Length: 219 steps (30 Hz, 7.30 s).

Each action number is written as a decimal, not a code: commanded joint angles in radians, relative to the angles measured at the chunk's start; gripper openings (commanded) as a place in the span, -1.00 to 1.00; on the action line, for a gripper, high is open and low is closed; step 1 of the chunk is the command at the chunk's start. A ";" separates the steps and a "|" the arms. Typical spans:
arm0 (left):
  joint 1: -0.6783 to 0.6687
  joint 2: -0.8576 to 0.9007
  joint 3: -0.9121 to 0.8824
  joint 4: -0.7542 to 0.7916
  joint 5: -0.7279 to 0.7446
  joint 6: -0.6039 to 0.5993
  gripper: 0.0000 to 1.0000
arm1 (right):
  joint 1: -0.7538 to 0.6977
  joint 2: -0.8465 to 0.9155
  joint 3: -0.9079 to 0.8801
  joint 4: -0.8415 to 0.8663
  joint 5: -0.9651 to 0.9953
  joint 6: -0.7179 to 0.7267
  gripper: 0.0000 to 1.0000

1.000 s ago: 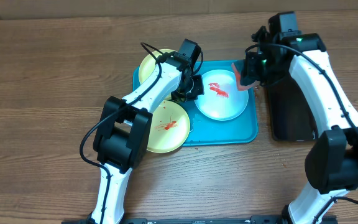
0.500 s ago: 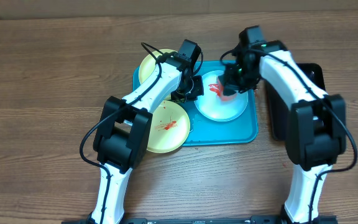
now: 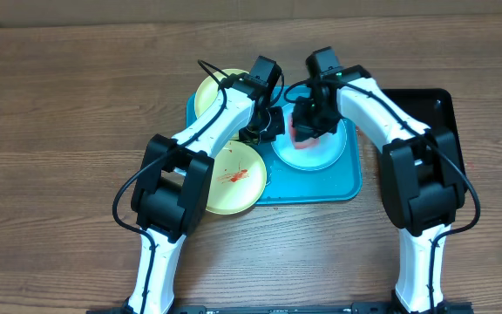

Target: Clean dirty plates on tray and stack at the side

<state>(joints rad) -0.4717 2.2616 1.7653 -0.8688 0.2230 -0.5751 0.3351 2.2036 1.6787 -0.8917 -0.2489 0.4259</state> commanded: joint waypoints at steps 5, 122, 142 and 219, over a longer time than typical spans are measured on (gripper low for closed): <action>-0.014 0.007 0.028 0.010 0.040 0.018 -0.92 | -0.002 0.036 -0.006 0.043 -0.112 0.014 -0.93; -0.020 0.007 0.028 0.031 0.066 0.022 -0.92 | 0.005 -0.016 -0.035 -0.088 -0.060 -0.168 -0.93; -0.020 0.007 0.028 0.020 0.066 0.022 -0.92 | -0.181 -0.054 -0.034 -0.137 0.163 -0.063 -0.93; -0.061 -0.013 0.085 0.051 0.061 0.069 -0.92 | -0.460 -0.340 -0.034 -0.217 -0.215 -0.274 -0.93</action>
<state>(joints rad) -0.5224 2.2631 1.7763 -0.8024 0.2733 -0.5426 -0.0895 1.8954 1.6470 -1.1049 -0.4492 0.1600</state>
